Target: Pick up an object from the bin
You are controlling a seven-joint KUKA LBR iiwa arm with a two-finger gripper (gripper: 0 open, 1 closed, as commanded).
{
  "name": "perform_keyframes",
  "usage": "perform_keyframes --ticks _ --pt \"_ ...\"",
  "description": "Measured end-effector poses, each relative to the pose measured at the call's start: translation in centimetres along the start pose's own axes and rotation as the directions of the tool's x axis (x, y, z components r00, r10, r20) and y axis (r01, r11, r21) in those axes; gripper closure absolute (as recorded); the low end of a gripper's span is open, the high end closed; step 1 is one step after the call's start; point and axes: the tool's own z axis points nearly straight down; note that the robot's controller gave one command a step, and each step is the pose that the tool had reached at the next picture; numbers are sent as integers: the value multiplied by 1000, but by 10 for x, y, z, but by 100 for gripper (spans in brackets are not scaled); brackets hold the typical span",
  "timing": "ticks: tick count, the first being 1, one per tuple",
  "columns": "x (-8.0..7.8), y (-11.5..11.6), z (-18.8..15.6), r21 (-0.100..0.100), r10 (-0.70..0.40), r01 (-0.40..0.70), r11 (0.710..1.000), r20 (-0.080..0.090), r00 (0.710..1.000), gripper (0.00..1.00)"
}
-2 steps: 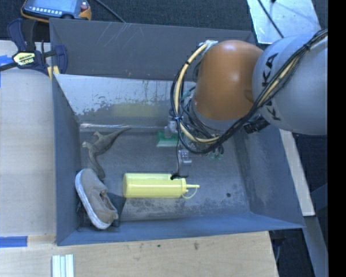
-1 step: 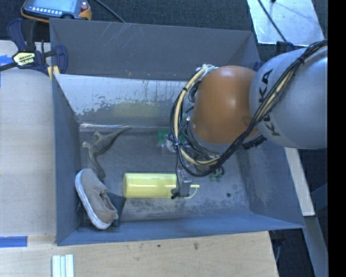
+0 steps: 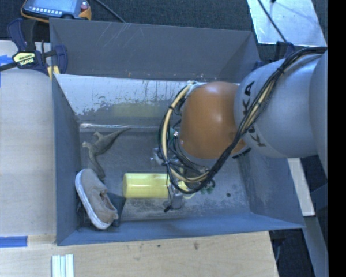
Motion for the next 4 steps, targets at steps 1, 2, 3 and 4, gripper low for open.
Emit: perform_keyframes --ticks 1,2,3,4 --pt "-40 37 22 0 -125 125 992 10 992 0" --pt "-55 28 28 -1 -110 110 994 11 994 100" --pt "-55 28 28 -1 -110 110 994 11 994 100" --pt "-54 8 -24 -2 -98 98 995 2 995 100"
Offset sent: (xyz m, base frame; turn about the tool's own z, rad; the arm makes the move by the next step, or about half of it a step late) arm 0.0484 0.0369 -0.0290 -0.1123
